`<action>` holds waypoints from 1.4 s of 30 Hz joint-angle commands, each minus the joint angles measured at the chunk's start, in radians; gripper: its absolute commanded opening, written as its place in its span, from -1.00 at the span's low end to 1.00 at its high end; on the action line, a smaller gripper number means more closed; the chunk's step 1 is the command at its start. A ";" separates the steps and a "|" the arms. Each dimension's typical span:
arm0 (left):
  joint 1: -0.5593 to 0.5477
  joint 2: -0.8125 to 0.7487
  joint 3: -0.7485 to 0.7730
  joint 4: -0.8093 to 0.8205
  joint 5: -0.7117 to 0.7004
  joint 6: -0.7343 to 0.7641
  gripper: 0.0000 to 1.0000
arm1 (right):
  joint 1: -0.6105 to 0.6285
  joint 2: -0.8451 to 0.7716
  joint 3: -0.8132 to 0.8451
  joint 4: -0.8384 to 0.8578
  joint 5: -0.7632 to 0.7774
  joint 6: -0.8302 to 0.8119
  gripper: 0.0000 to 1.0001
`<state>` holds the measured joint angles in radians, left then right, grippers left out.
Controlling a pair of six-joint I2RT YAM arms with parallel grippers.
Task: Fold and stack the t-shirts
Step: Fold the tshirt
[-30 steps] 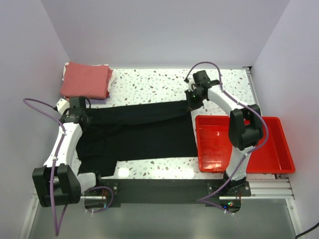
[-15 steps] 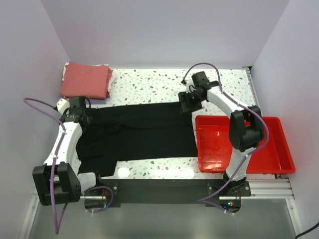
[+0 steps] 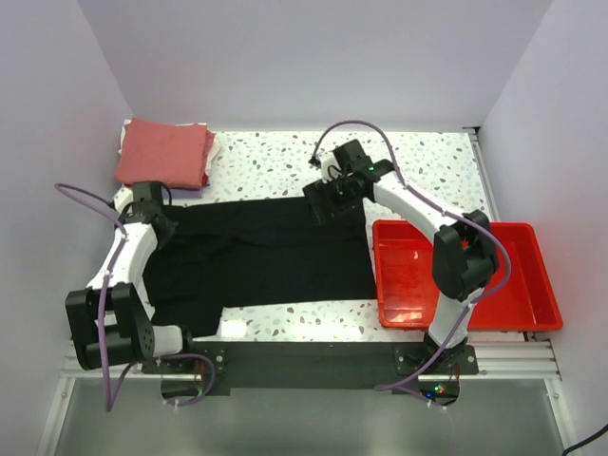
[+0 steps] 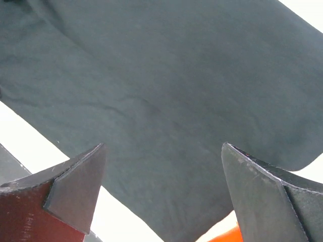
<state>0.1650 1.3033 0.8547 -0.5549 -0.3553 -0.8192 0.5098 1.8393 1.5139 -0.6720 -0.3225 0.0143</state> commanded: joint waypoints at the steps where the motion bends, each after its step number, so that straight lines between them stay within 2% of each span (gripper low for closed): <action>1: 0.024 0.042 0.050 0.096 0.084 0.046 -1.00 | 0.099 -0.037 -0.024 0.110 0.023 0.013 0.98; 9: 0.073 0.214 0.099 0.170 0.220 0.089 -1.00 | 0.292 0.075 -0.014 0.371 -0.041 0.133 0.98; 13: 0.084 0.240 0.092 0.182 0.228 0.088 -1.00 | 0.374 0.142 0.020 0.541 0.013 0.235 0.97; 17: 0.100 0.214 0.064 0.200 0.237 0.092 -1.00 | 0.436 0.238 0.071 0.647 0.084 0.402 0.91; 19: 0.106 0.208 0.047 0.208 0.246 0.094 -1.00 | 0.455 0.288 0.088 0.693 0.120 0.430 0.88; 26: 0.119 0.189 0.009 0.237 0.285 0.109 -1.00 | 0.516 0.435 0.230 0.715 0.298 0.553 0.62; 35: 0.131 0.149 -0.026 0.248 0.299 0.118 -1.00 | 0.529 0.521 0.325 0.703 0.368 0.608 0.36; 38: 0.134 0.137 -0.034 0.253 0.305 0.114 -1.00 | 0.532 0.548 0.347 0.701 0.408 0.627 0.16; 39: 0.137 0.134 -0.036 0.253 0.306 0.114 -1.00 | 0.532 0.558 0.354 0.701 0.424 0.633 -0.08; 42: 0.143 0.117 -0.045 0.251 0.300 0.107 -1.00 | 0.532 0.557 0.376 0.680 0.418 0.650 -0.50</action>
<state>0.2935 1.4597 0.8200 -0.3378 -0.0635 -0.7204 1.0340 2.3939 1.8328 -0.0219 0.0429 0.6258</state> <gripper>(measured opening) 0.018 0.290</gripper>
